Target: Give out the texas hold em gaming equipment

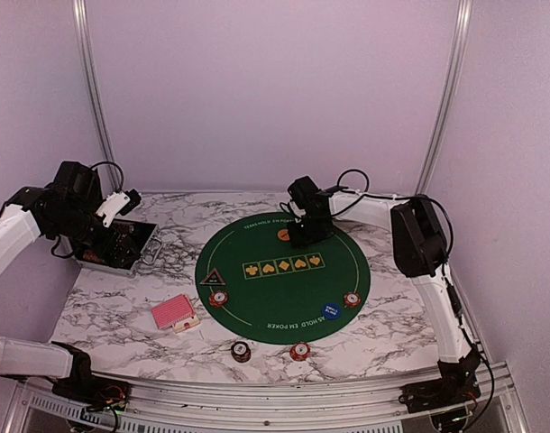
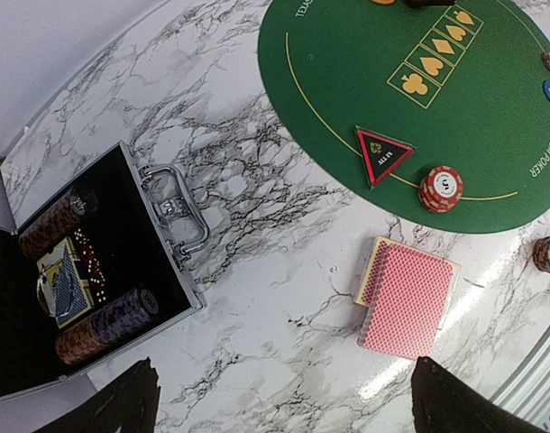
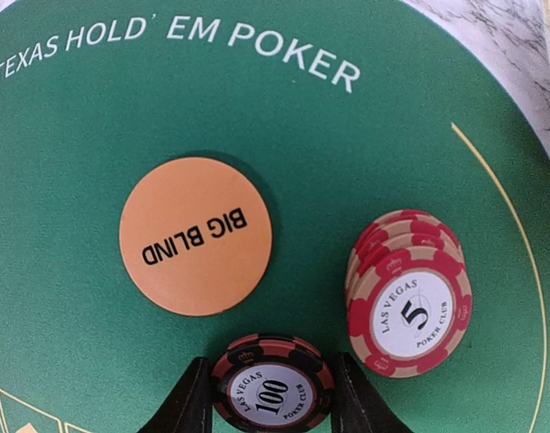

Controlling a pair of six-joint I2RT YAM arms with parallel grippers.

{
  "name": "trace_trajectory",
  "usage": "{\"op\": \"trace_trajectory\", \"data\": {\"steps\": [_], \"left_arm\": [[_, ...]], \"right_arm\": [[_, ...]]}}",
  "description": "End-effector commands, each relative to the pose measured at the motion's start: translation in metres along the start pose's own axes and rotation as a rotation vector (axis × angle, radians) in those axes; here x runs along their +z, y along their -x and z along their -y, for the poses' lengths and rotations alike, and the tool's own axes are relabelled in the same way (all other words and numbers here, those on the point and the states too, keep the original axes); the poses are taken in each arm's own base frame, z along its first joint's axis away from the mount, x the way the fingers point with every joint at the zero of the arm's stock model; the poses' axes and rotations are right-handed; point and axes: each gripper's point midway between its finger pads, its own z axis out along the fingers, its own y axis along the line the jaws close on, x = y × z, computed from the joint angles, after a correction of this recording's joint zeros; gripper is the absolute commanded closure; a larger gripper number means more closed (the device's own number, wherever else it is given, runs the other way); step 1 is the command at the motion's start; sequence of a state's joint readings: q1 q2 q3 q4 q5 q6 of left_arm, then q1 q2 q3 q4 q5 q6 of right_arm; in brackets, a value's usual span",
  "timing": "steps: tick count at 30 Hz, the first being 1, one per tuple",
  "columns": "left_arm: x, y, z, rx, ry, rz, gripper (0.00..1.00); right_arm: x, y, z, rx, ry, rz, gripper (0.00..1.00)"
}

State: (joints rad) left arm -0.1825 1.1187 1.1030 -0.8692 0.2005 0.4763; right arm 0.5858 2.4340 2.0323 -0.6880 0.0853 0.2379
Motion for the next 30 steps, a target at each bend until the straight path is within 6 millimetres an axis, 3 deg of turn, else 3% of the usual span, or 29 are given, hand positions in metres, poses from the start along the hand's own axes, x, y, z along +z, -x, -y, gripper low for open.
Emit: {"op": "trace_trajectory", "data": {"steps": [1,15,20,25,30], "left_arm": [[-0.004,0.002,0.0,0.005,0.0,0.005,0.01],[-0.01,0.003,0.002,0.01,0.003,0.028,0.01],[-0.012,0.005,0.003,0.009,-0.003,0.036,0.01],[-0.011,0.003,0.004,0.009,-0.004,0.032,0.01],[-0.01,0.002,0.005,0.008,-0.01,0.03,0.01]], "right_arm": [[0.006,0.003,-0.002,0.024,0.027,0.0,0.74],[0.0,0.0,0.001,0.038,0.021,-0.009,0.44],[-0.009,0.004,-0.001,0.042,0.033,0.003,0.4],[-0.028,0.005,-0.005,0.048,0.051,0.016,0.4],[-0.063,-0.004,-0.029,0.025,0.107,0.039,0.39]]}}
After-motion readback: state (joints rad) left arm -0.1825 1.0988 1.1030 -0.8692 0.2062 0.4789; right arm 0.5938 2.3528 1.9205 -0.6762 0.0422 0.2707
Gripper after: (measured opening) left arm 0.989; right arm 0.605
